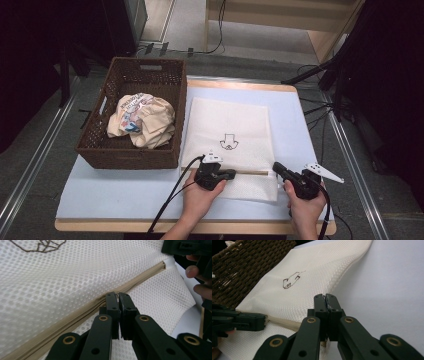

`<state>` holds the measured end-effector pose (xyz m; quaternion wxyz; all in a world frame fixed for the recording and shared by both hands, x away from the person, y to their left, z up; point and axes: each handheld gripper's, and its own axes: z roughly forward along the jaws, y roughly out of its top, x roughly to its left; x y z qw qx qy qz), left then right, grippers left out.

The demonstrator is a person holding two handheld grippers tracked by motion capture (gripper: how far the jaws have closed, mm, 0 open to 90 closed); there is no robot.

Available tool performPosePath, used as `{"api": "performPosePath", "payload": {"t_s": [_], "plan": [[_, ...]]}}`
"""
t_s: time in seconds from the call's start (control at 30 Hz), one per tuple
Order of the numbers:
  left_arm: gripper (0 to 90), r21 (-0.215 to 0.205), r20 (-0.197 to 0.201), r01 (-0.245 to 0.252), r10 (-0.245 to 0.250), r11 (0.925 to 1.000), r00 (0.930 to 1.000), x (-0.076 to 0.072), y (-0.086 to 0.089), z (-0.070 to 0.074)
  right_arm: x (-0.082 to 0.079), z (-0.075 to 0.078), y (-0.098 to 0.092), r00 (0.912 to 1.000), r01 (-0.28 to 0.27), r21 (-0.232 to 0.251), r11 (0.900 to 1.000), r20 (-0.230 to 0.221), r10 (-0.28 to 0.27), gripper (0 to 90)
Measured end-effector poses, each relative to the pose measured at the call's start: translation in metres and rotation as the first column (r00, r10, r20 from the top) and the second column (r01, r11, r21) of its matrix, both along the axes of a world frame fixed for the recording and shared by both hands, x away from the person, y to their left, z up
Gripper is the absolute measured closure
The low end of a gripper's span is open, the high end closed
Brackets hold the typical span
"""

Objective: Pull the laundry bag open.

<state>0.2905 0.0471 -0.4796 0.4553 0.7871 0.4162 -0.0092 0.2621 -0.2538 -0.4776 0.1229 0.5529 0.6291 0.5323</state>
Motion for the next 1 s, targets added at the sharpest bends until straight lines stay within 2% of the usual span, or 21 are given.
{"api": "performPosePath", "payload": {"t_s": [0.57,1.0], "plan": [[87.3,0.034,0.024,-0.068,0.067,0.9971,0.9974,-0.007,0.035,0.005,0.000,0.000,-0.003,0.9999,0.011,0.004,1.000,0.001,-0.011,89.8],[87.3,0.083,0.067,-0.124,0.118,0.9888,0.9907,-0.017,0.068,0.010,0.000,0.000,-0.008,0.9997,0.023,0.005,1.000,0.004,-0.023,89.9]]}}
